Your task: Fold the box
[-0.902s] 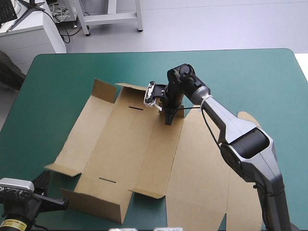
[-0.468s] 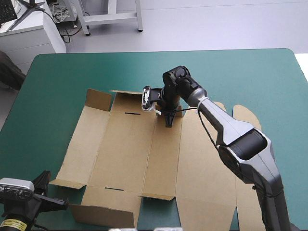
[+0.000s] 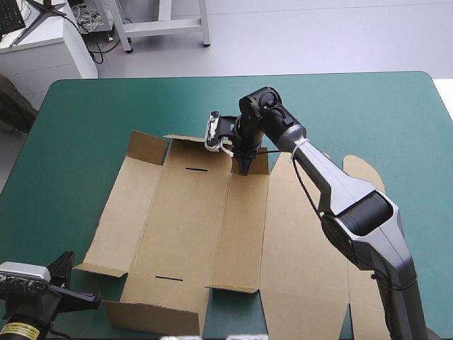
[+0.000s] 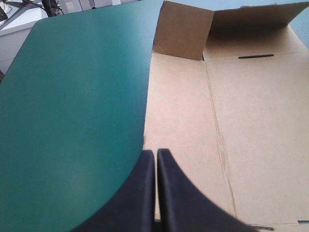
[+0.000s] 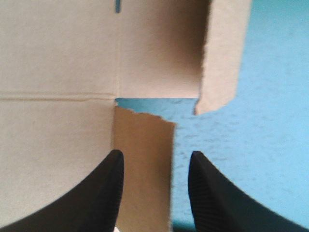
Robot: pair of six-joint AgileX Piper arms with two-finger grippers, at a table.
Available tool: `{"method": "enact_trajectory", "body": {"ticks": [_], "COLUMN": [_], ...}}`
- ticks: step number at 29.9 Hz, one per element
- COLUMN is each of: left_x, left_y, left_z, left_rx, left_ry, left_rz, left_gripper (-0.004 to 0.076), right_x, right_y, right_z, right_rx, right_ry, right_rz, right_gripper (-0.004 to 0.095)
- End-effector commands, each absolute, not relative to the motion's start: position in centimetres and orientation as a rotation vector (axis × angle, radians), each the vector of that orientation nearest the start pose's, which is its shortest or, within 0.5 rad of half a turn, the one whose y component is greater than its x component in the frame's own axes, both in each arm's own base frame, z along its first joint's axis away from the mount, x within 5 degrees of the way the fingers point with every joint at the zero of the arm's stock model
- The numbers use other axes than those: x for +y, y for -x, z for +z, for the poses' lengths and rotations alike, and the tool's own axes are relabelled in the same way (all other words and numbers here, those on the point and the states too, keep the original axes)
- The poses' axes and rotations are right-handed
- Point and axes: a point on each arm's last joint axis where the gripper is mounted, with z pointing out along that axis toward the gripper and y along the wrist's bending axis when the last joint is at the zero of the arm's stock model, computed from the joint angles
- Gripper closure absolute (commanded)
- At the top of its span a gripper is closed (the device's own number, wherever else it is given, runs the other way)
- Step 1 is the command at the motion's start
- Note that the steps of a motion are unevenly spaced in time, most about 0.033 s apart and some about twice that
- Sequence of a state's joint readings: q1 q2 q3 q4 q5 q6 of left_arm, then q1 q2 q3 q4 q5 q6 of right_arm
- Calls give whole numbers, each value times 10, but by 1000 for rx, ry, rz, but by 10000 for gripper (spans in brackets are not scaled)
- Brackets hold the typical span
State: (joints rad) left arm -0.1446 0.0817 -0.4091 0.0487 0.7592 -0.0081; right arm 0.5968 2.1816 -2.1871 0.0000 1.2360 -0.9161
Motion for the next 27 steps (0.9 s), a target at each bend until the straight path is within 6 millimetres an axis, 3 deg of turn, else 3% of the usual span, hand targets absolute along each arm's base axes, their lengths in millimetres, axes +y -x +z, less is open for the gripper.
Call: {"method": "enact_trajectory", "body": {"ticks": [1, 6, 11, 15, 17, 18, 22, 27], "left_x": [-2, -1, -1, -1, -1, -1, -1, -1], "left_y": [-30, -30, -30, -30, -30, -30, -30, -30], "left_z": [289, 288, 289, 289, 289, 289, 289, 289], "left_rx": [1827, 1828, 1826, 1826, 1826, 1826, 1825, 1825], "left_ry": [-135, -136, -136, -136, -136, -136, -139, -139], "left_rz": [-60, -55, -55, -55, -55, -55, -41, -41], "left_gripper": [734, 734, 734, 734, 734, 734, 734, 734], "right_x": [254, 229, 198, 168, 149, 143, 112, 78], "right_y": [-384, -365, -323, -280, -252, -242, -198, -146], "right_z": [365, 416, 479, 515, 529, 531, 530, 510], "right_rx": [1976, 2015, 1979, 1972, 1958, 1960, 1982, 1983], "right_ry": [1604, 1334, 1092, 918, 869, 850, 799, 729], "right_rz": [-139, -217, -170, -87, -62, -53, -24, 22], "right_gripper": [482, 507, 578, 725, 862, 932, 921, 921]}}
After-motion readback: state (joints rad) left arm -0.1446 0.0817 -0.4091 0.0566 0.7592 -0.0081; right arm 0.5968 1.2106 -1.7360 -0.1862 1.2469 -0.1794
